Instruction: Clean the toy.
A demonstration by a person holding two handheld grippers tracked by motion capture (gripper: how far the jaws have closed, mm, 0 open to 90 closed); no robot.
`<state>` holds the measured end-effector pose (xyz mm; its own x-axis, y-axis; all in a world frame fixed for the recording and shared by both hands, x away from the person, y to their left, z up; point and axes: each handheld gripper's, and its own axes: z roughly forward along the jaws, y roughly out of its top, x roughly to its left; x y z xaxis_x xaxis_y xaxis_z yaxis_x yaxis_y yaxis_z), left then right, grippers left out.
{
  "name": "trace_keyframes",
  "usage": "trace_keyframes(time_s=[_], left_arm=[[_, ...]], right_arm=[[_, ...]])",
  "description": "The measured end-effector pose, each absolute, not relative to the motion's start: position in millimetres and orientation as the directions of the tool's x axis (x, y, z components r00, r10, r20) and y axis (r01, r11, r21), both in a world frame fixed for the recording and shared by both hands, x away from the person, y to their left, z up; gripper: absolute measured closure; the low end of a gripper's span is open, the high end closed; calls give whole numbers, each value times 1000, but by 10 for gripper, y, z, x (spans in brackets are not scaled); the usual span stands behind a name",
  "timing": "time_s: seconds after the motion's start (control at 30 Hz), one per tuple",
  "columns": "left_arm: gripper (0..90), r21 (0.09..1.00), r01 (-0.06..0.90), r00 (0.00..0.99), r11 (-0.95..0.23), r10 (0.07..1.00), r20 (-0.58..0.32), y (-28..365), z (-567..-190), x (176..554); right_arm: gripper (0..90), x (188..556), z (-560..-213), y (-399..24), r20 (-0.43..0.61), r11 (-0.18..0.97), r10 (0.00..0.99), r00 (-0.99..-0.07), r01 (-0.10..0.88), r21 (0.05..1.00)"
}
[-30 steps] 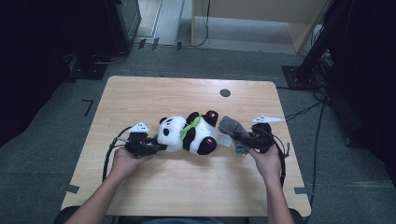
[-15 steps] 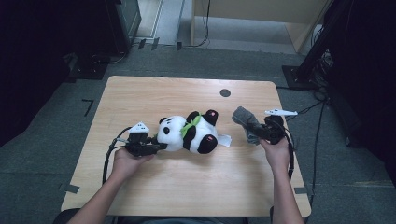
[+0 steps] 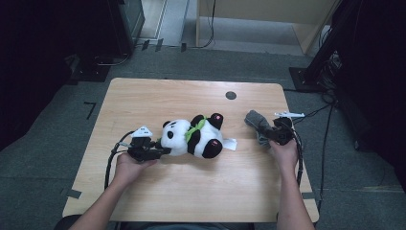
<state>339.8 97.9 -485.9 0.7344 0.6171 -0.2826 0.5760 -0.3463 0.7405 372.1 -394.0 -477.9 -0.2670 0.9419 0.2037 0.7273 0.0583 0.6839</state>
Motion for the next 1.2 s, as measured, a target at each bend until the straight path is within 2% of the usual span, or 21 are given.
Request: trace_keyframes(time_s=[0.2,0.37,0.4,0.5,0.67,0.8,1.2], left_arm=[[577,741,576,734,-345,617,-283,984,-4870,3391],[576,742,576,734,-342,615,-287,988,-4877,3392],[575,742,574,735,-347,617,-281,986,-4875,3387],[572,742,574,736,-346,615,-283,988,-4876,3389],[565,741,575,736,-347,614,-283,989,-4876,3390],[559,742,573,739,-348,611,-284,992,-4877,3398],[550,737,575,738,-355,615,-279,987,-4856,3398]], right_arm=[[744,3839,-4934,-3967,214,35,949,-231,755,655],[667,3893,-5021,-3994,251,10,943,-221,768,640],[594,3899,-5026,-4000,261,3,940,-220,770,638],[507,3903,-5014,-3998,249,5,945,-214,769,640],[452,3895,-4994,-3995,239,17,946,-218,772,636],[363,3873,-4909,-3976,232,10,949,-215,754,657],[368,3725,-4648,-3939,231,12,941,-246,710,704]])
